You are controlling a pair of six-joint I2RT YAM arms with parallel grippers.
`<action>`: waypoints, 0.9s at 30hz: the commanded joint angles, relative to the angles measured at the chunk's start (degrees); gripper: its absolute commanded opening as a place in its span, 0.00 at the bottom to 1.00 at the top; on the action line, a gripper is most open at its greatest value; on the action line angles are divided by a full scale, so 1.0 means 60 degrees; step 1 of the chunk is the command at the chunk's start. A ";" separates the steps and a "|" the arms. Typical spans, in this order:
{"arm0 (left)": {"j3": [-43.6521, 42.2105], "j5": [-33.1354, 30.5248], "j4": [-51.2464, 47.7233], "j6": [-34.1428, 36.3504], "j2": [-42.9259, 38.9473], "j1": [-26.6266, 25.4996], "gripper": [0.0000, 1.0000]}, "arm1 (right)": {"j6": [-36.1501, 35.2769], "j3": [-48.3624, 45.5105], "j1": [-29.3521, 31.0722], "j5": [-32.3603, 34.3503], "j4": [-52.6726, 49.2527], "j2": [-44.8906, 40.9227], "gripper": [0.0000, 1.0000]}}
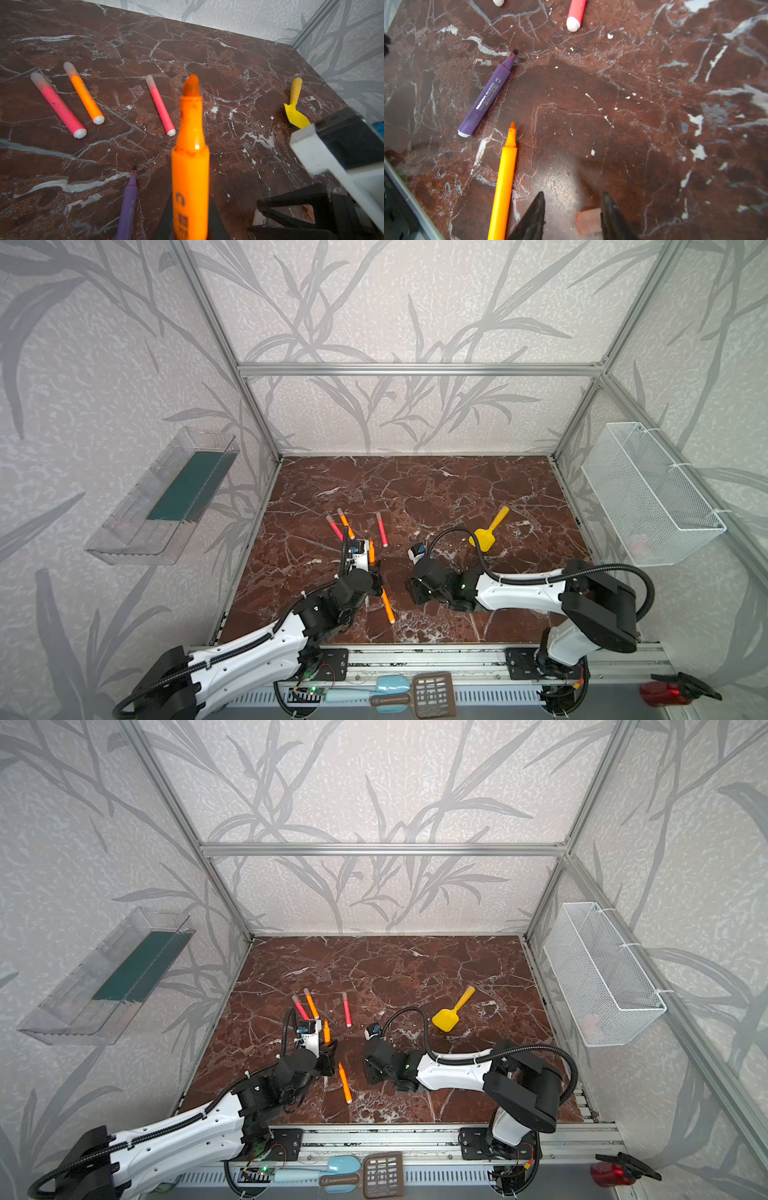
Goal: Insert the pens into the pen caps
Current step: 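Lower the right gripper around a pale cap lying on the table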
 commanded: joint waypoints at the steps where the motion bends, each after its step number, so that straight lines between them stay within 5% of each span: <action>1: -0.0127 -0.0373 -0.0150 -0.0022 -0.0130 0.0025 0.00 | -0.0110 -0.0233 0.0152 0.0402 -0.0411 -0.0832 0.45; 14: -0.0192 -0.0242 -0.0044 -0.0124 -0.0149 0.0043 0.00 | 0.0867 -0.2211 0.0629 0.0641 0.0687 -0.1991 0.57; 27: -0.0176 -0.0317 -0.0147 -0.0087 -0.0208 0.0051 0.00 | 0.0941 -0.1588 0.0623 -0.0019 0.1746 -0.0497 0.61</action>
